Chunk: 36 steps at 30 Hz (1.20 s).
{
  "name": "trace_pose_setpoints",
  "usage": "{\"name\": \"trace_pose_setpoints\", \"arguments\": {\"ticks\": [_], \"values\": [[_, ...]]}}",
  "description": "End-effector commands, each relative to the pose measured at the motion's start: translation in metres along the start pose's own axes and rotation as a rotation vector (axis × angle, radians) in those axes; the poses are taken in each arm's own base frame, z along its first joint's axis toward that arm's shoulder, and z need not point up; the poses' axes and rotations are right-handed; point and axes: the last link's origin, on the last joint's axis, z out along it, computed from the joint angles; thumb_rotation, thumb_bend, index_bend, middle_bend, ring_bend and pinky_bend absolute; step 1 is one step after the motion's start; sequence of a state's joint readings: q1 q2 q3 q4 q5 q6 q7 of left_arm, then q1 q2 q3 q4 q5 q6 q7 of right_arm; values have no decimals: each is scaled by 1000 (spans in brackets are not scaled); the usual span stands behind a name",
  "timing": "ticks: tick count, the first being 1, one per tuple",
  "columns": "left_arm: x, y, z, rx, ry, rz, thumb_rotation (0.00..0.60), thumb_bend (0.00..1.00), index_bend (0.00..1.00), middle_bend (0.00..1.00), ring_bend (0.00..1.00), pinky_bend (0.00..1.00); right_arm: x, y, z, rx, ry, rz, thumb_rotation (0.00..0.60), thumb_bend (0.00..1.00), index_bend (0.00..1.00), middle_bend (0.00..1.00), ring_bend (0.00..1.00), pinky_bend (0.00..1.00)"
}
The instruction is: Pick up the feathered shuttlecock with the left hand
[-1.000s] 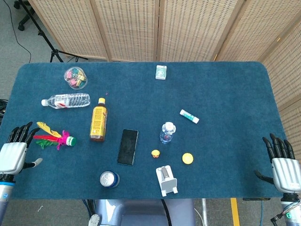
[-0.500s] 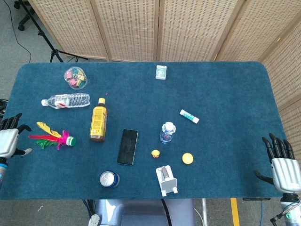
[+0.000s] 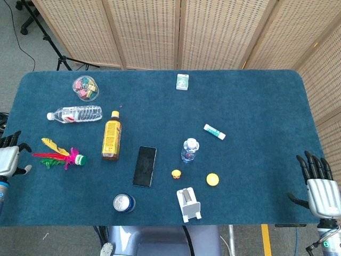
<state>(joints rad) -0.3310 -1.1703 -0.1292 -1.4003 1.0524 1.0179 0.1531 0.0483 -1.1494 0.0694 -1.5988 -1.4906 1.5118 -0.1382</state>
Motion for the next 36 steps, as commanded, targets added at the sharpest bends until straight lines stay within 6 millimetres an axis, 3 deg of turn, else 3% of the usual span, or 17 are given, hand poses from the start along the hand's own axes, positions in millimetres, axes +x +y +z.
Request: {"name": "trace_pose_setpoints", "arguments": {"ticks": [1, 19, 36], "values": [[-6, 0, 4, 5, -7, -2, 600, 247, 441, 0, 0, 0, 0, 0, 0, 0, 0, 0, 600, 0, 0, 0, 0, 0], [-19, 4, 26, 22, 22, 10, 600, 281, 494, 0, 0, 0, 0, 0, 0, 2, 1, -1, 600, 0, 0, 0, 0, 0], [-26, 11, 34, 18, 15, 20, 600, 338, 545, 0, 0, 0, 1, 0, 0, 0, 8, 1, 600, 0, 0, 0, 0, 0]]}}
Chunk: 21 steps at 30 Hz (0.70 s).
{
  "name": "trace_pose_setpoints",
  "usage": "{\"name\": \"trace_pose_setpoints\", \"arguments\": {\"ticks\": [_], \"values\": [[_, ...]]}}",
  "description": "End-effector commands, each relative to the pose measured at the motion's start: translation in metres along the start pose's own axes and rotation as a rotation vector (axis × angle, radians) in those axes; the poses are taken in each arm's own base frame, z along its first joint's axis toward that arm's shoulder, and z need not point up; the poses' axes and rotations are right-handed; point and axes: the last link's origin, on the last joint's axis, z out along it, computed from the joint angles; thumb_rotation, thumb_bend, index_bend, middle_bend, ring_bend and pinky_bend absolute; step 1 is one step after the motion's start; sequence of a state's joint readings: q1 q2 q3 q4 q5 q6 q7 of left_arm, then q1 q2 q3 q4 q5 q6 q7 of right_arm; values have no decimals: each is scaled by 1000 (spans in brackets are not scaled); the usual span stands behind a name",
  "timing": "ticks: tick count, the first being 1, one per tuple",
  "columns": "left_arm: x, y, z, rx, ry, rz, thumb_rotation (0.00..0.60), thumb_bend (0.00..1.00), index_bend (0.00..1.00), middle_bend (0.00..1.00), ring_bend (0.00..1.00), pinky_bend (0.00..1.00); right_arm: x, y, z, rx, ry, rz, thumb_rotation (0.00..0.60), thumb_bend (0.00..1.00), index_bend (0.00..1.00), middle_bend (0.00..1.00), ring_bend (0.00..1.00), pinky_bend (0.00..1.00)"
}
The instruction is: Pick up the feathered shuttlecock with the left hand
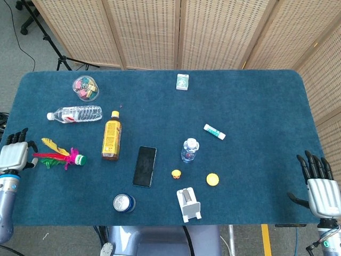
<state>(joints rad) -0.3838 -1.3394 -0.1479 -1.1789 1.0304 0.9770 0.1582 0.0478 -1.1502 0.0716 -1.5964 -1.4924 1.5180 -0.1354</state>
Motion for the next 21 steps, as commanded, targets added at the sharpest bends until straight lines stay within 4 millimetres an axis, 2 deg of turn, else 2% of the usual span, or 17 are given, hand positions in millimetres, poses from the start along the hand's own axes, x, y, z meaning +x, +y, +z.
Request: {"name": "trace_pose_setpoints", "arguments": {"ticks": [1, 21], "values": [[0, 0, 0, -1, 1, 4, 600, 341, 546, 0, 0, 0, 0, 0, 0, -1, 0, 0, 600, 0, 0, 0, 0, 0], [1, 1, 1, 0, 19, 21, 600, 432, 635, 0, 0, 0, 1, 1, 0, -3, 1, 2, 600, 0, 0, 0, 0, 0]]}}
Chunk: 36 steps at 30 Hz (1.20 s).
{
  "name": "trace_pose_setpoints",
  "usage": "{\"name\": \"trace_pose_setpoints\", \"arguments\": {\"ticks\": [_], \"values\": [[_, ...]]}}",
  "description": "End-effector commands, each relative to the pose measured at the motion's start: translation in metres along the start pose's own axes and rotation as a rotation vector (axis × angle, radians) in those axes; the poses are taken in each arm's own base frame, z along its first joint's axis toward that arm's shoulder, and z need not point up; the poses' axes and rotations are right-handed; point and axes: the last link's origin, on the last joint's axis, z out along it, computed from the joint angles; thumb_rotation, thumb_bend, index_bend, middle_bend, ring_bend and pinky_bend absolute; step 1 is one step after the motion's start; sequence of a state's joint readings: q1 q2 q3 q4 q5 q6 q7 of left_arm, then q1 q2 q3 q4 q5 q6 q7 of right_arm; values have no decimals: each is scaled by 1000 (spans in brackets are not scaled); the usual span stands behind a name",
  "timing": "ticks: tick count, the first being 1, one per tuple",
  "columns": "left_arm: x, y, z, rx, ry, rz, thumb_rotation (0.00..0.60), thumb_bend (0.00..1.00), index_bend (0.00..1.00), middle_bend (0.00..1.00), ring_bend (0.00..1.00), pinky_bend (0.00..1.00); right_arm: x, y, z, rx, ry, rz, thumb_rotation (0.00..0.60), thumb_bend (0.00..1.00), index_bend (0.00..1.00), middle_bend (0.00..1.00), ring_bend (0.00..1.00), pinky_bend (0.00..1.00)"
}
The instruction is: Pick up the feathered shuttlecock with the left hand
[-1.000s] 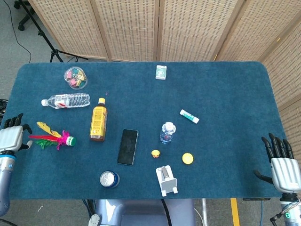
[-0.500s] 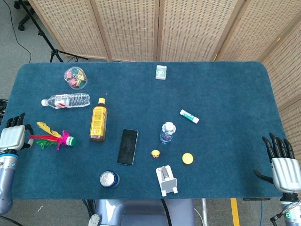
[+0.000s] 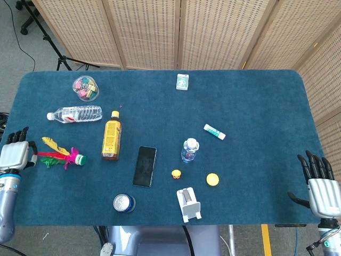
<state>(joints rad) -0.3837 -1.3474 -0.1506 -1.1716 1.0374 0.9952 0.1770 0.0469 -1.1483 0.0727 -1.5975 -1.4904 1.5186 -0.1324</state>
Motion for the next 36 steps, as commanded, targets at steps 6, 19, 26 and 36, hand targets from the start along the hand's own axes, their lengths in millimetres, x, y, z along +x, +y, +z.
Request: {"name": "trace_pose_setpoints", "arguments": {"ticks": [6, 19, 26, 36], "values": [[7, 0, 2, -3, 24, 0, 600, 448, 640, 0, 0, 0, -1, 0, 1, -1, -3, -1, 600, 0, 0, 0, 0, 0], [47, 19, 5, -57, 129, 11, 600, 473, 660, 0, 0, 0, 0, 0, 0, 0, 2, 2, 600, 0, 0, 0, 0, 0], [76, 39, 7, -90, 196, 15, 600, 474, 665, 0, 0, 0, 1, 1, 1, -1, 2, 3, 600, 0, 0, 0, 0, 0], [100, 68, 7, -136, 250, 23, 600, 475, 665, 0, 0, 0, 2, 1, 0, 1, 8, 9, 600, 0, 0, 0, 0, 0]]}}
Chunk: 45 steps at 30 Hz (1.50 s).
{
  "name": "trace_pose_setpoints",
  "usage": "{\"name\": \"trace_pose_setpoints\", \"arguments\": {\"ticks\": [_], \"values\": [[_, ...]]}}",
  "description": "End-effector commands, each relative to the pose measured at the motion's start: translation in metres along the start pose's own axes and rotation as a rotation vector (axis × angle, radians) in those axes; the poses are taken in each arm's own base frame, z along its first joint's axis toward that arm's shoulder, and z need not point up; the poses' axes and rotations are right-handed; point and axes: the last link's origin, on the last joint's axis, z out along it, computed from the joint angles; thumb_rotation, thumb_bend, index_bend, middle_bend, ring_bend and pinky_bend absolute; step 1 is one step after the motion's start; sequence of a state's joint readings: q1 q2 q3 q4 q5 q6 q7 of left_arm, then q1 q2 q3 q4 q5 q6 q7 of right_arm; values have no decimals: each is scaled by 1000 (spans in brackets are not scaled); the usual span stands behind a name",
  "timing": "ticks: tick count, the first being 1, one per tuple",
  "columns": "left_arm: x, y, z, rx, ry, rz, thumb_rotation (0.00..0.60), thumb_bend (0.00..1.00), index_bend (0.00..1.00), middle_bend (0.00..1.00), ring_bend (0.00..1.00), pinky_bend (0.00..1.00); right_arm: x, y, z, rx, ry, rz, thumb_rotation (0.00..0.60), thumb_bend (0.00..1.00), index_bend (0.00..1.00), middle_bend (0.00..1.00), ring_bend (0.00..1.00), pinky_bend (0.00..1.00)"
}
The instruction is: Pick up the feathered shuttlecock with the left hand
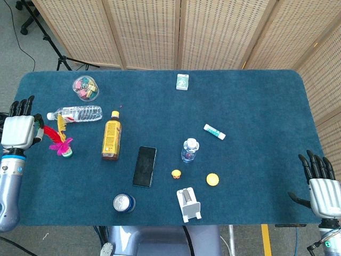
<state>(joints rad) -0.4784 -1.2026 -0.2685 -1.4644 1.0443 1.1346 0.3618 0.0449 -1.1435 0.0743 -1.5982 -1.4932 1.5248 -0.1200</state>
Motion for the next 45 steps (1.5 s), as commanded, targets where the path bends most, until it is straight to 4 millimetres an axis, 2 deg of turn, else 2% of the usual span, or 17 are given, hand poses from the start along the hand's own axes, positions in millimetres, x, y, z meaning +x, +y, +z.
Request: {"name": "trace_pose_setpoints", "arguments": {"ticks": [1, 15, 20, 21, 25, 29, 34, 38, 42, 45], "values": [[3, 7, 1, -11, 7, 3, 600, 475, 665, 0, 0, 0, 0, 0, 0, 0, 1, 2, 600, 0, 0, 0, 0, 0], [-6, 10, -6, -22, -15, 25, 600, 473, 665, 0, 0, 0, 2, 0, 0, 1, 3, 5, 600, 0, 0, 0, 0, 0], [-7, 9, -5, -19, -17, 34, 600, 423, 664, 0, 0, 0, 2, 0, 0, 1, 4, 5, 600, 0, 0, 0, 0, 0], [-7, 9, -5, -19, -17, 34, 600, 414, 654, 0, 0, 0, 2, 0, 0, 0, 5, 4, 600, 0, 0, 0, 0, 0], [-7, 8, -5, -15, -19, 31, 600, 367, 471, 0, 0, 0, 2, 0, -1, -2, 11, 2, 600, 0, 0, 0, 0, 0], [-3, 10, -4, -17, -4, 23, 600, 326, 379, 0, 0, 0, 2, 0, -1, -2, 14, 3, 600, 0, 0, 0, 0, 0], [4, 12, -5, -27, 38, 3, 600, 287, 312, 0, 0, 0, 3, 0, -1, -2, 17, 3, 600, 0, 0, 0, 0, 0], [9, 12, -7, -32, 57, -19, 600, 269, 298, 0, 0, 0, 3, 0, -1, -2, 18, 3, 600, 0, 0, 0, 0, 0], [17, 11, -17, -49, 78, -62, 600, 264, 297, 0, 0, 0, 4, 0, -1, -3, 18, 4, 600, 0, 0, 0, 0, 0], [19, 7, -31, -57, 72, -102, 600, 237, 279, 0, 0, 0, 3, 1, -1, -3, 18, 5, 600, 0, 0, 0, 0, 0]]}}
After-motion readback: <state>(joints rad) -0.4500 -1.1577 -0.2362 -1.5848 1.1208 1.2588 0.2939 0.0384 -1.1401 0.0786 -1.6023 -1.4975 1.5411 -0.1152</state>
